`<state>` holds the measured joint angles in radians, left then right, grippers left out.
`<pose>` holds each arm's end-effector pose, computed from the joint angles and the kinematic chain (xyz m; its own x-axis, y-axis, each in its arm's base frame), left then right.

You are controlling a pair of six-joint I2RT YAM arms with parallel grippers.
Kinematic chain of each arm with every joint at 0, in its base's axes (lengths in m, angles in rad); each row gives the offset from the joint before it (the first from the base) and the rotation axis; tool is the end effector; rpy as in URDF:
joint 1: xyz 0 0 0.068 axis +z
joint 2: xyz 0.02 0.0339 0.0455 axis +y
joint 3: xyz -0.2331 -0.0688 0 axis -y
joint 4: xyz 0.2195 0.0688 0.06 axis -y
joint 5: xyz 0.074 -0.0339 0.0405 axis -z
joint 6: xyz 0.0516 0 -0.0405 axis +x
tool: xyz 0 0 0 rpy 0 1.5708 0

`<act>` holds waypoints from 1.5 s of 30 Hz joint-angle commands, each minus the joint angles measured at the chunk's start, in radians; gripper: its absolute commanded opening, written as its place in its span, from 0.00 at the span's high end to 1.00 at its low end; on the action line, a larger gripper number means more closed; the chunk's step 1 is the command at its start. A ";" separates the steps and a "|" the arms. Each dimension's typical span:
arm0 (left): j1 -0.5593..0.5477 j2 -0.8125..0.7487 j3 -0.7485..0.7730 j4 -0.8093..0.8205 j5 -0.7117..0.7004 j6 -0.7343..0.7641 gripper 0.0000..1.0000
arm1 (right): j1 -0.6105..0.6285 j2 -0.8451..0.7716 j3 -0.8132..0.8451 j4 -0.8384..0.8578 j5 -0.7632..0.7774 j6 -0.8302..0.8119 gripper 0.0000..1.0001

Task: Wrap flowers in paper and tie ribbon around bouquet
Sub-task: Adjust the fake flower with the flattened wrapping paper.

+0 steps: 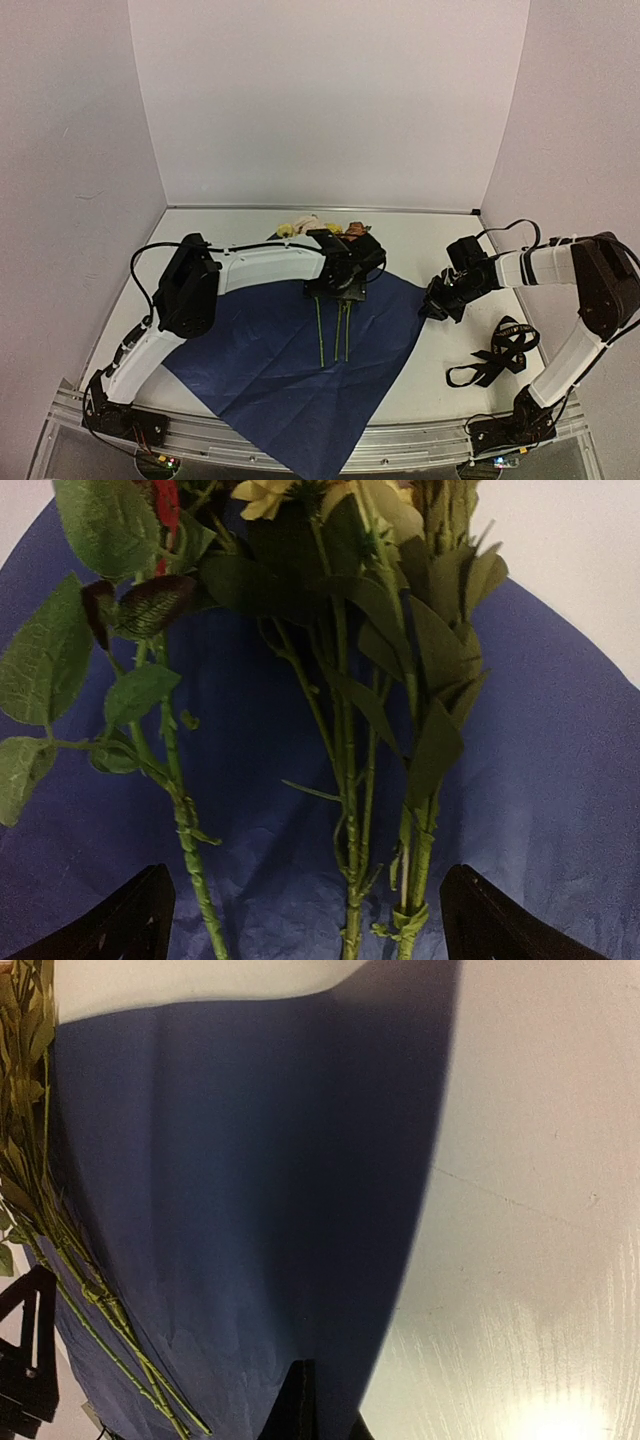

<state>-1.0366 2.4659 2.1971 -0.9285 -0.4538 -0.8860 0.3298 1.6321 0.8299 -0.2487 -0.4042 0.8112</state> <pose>0.2605 -0.3959 0.1468 -0.8359 0.0458 -0.5469 0.0706 0.9972 -0.0244 0.2681 0.1132 0.1247 -0.9154 0.3913 -0.0946 0.2631 0.7592 0.5953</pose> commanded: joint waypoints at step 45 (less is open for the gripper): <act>0.113 -0.006 -0.115 0.223 0.006 0.113 0.83 | 0.032 -0.063 -0.045 -0.039 0.300 -0.034 1.00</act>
<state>-0.9615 2.5398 2.1372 -0.7126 -0.4419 -0.7776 0.3399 1.6241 0.8143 -0.2548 -0.2608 0.7854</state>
